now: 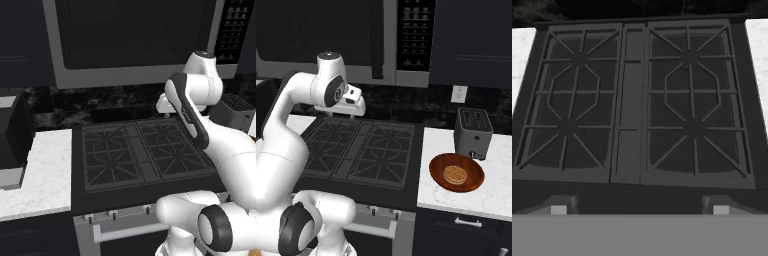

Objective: Open the microwave, place the bowl with waffle inside the microwave, then close the microwave door and turn it on.

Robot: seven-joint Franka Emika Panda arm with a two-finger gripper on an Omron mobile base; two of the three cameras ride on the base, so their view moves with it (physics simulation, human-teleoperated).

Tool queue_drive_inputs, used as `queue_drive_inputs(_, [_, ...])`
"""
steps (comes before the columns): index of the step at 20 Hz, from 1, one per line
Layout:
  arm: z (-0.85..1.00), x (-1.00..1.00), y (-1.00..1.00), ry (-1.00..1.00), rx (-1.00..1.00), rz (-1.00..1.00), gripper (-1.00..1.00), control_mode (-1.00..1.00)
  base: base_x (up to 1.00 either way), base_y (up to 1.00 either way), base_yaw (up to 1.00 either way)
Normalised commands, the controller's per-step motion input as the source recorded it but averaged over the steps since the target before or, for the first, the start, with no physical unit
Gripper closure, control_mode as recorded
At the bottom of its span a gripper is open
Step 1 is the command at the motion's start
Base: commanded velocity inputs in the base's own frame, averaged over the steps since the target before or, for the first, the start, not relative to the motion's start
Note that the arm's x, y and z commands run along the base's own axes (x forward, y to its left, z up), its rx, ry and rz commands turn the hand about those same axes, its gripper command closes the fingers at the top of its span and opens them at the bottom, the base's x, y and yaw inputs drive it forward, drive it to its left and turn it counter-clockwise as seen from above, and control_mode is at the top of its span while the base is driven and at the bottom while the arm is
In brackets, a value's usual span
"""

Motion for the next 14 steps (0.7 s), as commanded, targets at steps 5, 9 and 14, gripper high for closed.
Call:
queue_drive_inputs(5, [0.56,-0.24,-0.5,-0.19,0.07,-0.03,-1.0,-1.0,0.0,0.0,0.0])
queue_drive_inputs(9, [0.56,-0.3,-0.28,-0.27,0.0,0.0,-1.0,-1.0,0.0,0.0,0.0])
queue_drive_inputs(14, [0.63,-0.11,-0.11,-0.23,0.0,0.0,-1.0,-1.0,0.0,0.0,0.0])
